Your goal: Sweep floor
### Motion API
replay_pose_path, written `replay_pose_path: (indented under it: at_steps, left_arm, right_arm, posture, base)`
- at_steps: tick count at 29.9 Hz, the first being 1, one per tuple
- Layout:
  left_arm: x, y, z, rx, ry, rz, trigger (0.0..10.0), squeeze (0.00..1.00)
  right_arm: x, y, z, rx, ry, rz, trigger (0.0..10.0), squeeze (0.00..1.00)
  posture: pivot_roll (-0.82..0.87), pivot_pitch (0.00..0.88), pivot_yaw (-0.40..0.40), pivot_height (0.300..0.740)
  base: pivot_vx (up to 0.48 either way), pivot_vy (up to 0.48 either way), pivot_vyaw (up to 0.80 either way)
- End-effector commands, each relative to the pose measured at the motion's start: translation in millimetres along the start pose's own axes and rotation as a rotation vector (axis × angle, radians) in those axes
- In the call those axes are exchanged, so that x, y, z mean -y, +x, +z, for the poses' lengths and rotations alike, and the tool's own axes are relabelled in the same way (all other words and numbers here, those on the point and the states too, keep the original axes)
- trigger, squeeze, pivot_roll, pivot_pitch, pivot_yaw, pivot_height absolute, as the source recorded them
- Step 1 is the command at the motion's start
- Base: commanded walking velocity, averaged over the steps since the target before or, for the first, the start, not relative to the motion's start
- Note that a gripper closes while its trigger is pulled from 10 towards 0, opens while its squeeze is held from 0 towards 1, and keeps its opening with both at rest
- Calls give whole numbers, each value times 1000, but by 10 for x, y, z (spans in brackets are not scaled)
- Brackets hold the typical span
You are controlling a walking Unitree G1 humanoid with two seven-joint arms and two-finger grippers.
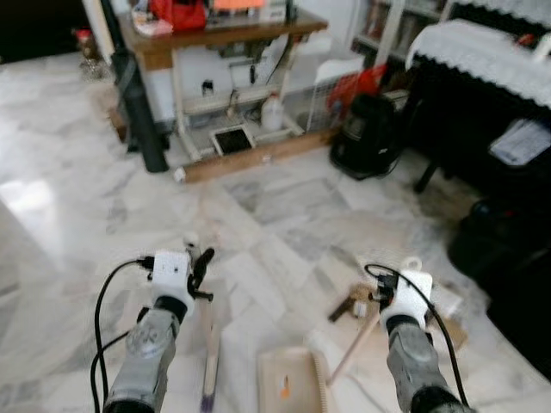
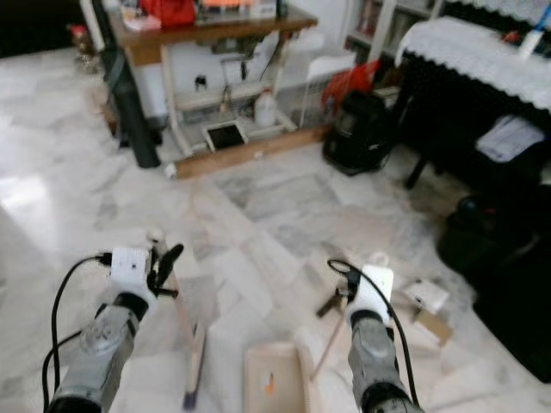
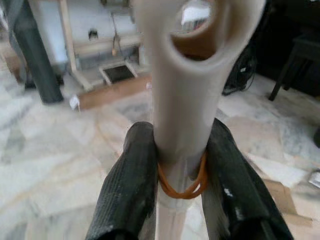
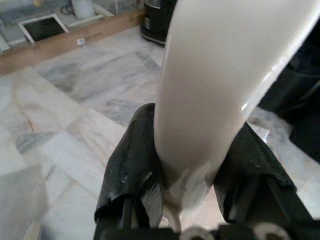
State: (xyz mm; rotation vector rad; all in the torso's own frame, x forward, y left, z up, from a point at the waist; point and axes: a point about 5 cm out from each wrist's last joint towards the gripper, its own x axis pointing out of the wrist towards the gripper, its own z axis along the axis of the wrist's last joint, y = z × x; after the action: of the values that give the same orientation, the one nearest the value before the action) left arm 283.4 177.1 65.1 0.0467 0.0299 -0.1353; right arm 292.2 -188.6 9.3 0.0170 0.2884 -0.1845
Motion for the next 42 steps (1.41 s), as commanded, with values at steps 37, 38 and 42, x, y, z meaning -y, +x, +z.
replay_pose_path:
  at_steps: [37, 38, 42]
  left_arm:
    - [82, 71, 98, 47, 8, -28, 10000, 0]
    - [81, 72, 98, 46, 8, -28, 10000, 0]
    - [79, 71, 96, 45, 9, -26, 10000, 0]
  right_arm:
    - [37, 18, 38, 14, 13, -6, 10000, 0]
    - [36, 19, 37, 11, 14, -6, 10000, 0]
    - [35, 20, 37, 11, 7, -6, 10000, 0]
  posture:
    - [75, 11, -37, 740]
    - [75, 11, -37, 740]
    - [76, 14, -37, 740]
  base:
    - [0, 0, -431]
    - [0, 0, -800]
    - [0, 0, -800]
